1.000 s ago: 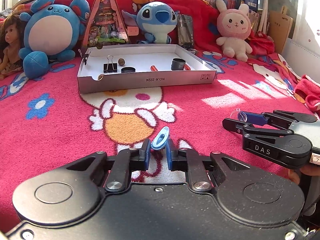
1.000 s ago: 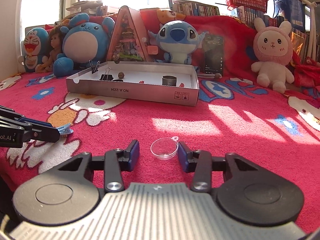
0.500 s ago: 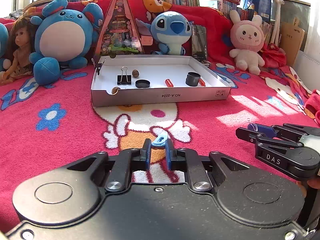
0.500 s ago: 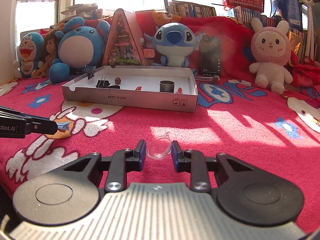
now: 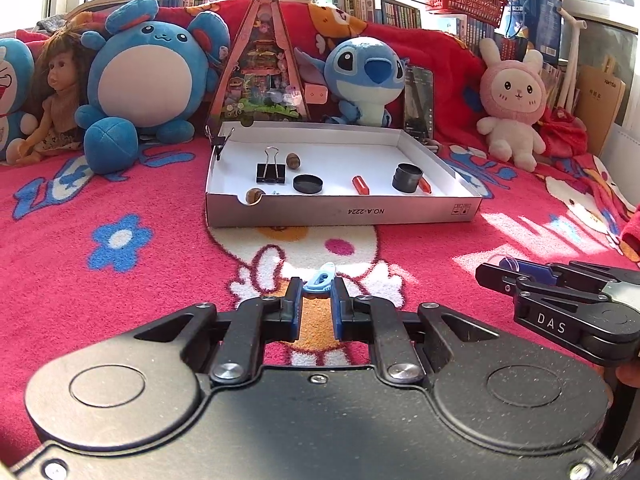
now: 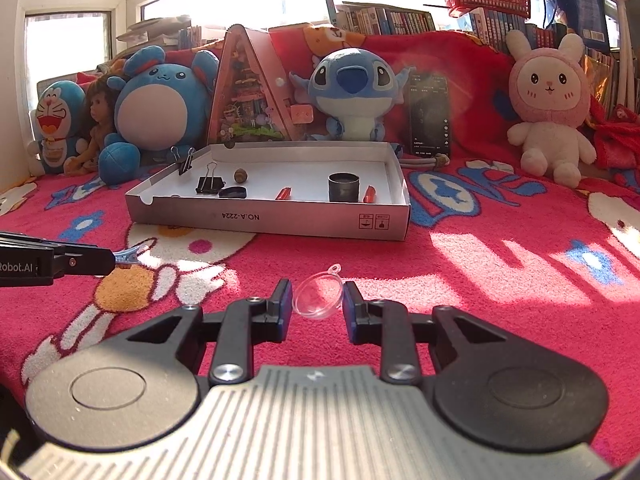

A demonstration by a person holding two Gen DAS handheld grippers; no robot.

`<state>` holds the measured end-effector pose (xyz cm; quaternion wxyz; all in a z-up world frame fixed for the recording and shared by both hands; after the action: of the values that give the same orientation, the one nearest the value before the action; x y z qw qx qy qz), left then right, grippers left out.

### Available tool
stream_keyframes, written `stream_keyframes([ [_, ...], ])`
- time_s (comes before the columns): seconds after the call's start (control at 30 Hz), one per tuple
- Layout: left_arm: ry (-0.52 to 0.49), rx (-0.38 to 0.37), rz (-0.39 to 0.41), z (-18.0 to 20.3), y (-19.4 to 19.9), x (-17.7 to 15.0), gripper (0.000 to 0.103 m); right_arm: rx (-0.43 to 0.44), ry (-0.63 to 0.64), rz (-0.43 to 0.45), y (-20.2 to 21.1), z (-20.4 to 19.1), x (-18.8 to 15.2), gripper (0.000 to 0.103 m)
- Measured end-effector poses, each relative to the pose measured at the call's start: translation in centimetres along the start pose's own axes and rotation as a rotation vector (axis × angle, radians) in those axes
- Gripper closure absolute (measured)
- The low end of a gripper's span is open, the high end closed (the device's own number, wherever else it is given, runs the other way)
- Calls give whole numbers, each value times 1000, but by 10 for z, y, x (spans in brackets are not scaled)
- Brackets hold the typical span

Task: Organize rigid objects
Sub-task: 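Carry the blue clip with the left tool while the right tool carries the cup to the box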

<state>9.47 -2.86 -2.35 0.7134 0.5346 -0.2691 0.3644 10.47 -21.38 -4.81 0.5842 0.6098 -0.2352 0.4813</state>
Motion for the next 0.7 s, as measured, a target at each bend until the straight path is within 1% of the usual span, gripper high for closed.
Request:
stream_keyframes([
  [0.3, 18, 2, 32, -2, 2, 13, 89, -5, -15, 3, -1, 1, 6, 71],
  [0.7, 18, -12, 74, 3, -1, 36, 89, 4, -15, 18, -10, -2, 23, 71],
])
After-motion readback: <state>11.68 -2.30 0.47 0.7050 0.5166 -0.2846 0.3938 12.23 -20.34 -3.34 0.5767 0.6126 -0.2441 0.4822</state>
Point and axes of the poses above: each gripper's, at about its wrist camera, not at the fingertips, and y roughly against the way its jaws point, z to its right, x to its top, the point moved 8 cm from there along -y, roughly the way its jaws point, and after that the axes turned 13 degrees about y, right-handed, at the moved point
